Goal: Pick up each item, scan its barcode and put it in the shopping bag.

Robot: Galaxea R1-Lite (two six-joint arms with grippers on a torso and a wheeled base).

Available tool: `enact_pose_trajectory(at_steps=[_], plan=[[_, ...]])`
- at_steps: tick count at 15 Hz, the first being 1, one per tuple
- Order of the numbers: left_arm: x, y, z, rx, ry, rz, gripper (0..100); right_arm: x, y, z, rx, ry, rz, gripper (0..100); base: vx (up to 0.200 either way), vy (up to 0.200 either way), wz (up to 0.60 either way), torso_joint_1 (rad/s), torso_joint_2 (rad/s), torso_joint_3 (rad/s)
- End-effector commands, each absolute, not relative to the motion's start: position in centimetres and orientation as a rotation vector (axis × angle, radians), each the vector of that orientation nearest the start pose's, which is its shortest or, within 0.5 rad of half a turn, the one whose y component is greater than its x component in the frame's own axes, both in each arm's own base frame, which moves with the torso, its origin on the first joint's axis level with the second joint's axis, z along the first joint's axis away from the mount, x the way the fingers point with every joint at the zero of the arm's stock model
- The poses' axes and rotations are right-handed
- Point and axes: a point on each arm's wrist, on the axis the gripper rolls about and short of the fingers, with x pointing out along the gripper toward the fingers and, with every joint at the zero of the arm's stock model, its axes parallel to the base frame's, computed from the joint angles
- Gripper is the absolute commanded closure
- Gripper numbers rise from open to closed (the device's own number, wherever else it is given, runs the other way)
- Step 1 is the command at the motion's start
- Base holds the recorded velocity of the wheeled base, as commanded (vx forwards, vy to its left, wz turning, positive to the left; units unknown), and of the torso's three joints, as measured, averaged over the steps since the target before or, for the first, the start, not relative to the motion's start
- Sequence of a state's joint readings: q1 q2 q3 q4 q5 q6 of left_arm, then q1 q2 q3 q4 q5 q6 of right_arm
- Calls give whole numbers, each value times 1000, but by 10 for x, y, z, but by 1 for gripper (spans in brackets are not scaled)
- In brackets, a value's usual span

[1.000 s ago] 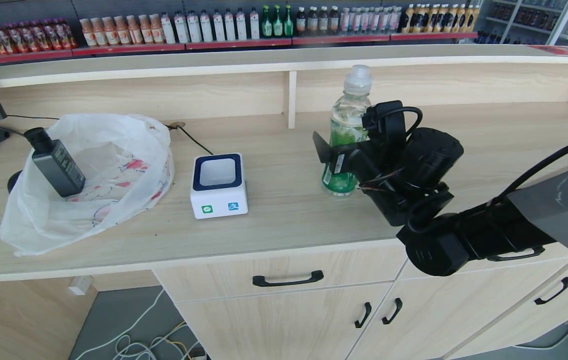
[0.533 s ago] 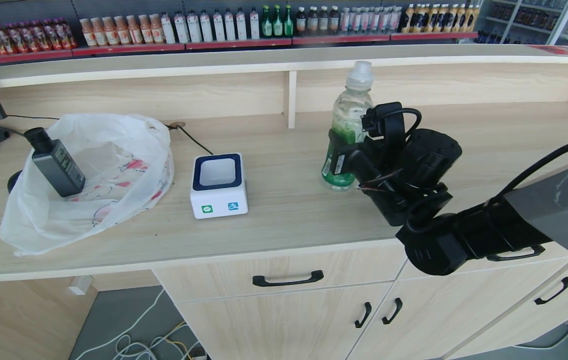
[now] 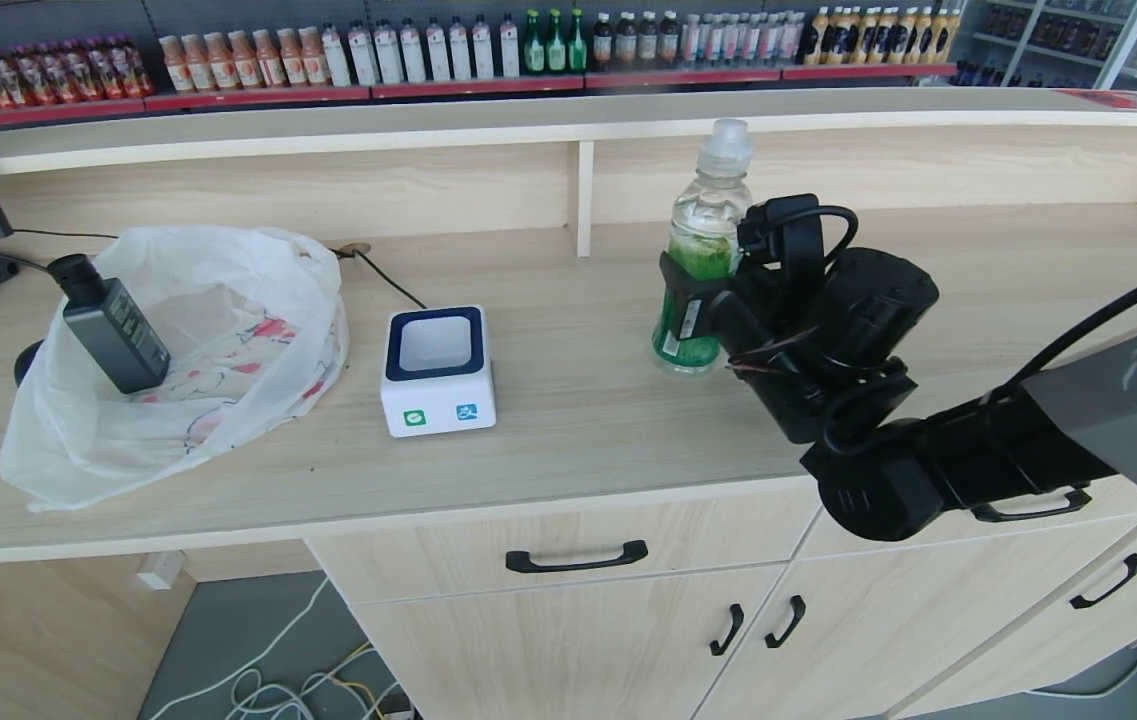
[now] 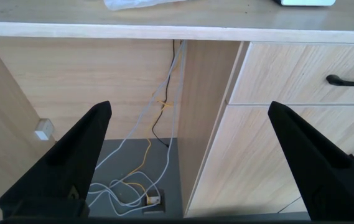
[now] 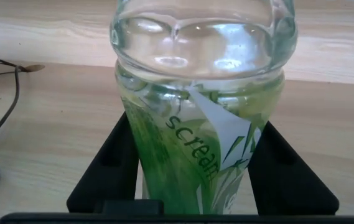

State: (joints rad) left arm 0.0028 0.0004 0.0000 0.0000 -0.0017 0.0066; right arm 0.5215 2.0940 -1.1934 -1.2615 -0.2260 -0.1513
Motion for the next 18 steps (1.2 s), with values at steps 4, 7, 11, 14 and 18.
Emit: enact_pose_trajectory(at_steps=[4,7,11,14,18], plan=[[-23,0,75,6,0,2,0,355,199,217,-6,-386,265,100,0,0,0,0,0,0],[-23,0,75,8,0,2,0,349,196,229,5,-412,262,100,0,0,0,0,0,0],[-23,0,75,6,0,2,0,337,189,249,21,-458,257,100,0,0,0,0,0,0],[-23,0,75,6,0,2,0,322,185,267,21,-496,258,100,0,0,0,0,0,0],[-23,0,75,6,0,2,0,286,177,277,14,-499,280,100,0,0,0,0,0,0]])
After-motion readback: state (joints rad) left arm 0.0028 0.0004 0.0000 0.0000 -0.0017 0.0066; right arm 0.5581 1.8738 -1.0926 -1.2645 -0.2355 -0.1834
